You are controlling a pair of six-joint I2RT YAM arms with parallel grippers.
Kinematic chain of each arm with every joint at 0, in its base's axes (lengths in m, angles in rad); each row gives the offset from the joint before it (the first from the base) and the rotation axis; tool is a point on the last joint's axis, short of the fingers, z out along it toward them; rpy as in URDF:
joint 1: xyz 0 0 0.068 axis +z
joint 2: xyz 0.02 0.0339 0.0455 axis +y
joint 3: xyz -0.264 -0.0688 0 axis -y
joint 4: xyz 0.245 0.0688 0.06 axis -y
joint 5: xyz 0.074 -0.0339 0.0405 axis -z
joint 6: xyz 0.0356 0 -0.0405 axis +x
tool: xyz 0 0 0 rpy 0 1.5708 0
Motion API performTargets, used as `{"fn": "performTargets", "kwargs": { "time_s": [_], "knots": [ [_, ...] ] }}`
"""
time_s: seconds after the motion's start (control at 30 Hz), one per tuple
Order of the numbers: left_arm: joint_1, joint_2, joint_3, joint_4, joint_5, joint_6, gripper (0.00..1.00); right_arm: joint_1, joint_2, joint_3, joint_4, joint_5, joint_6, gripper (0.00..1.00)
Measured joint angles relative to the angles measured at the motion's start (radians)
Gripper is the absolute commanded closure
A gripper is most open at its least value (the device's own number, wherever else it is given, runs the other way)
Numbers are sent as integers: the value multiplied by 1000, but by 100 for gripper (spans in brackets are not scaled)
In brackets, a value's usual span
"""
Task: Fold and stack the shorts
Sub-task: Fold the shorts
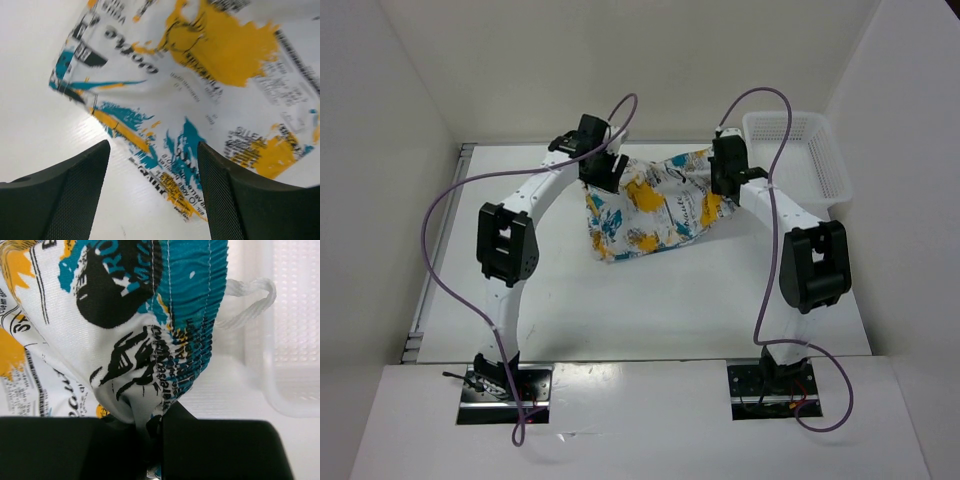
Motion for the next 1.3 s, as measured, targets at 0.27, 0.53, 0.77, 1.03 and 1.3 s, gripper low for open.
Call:
{"fn": "performTargets", "kwargs": {
  "time_s": [0.27,0.53,0.77,1.03,1.3],
  "knots": [
    [-138,155,242,26,93,0,22,0,-12,6,-6,14,-36,100],
    [-196,653,821,-101,243,3,21,0,-12,7,-7,34,-62,100],
    [-162,644,850,-180,360,1,21,0,-12,7,-7,48,-73,100],
    [24,290,426,-212,431,0,17,0,-12,14,-1,111,-101,100],
    [150,63,9,-47,394,0,11,34,-12,21,51,227,-184,100]
  ]
}}
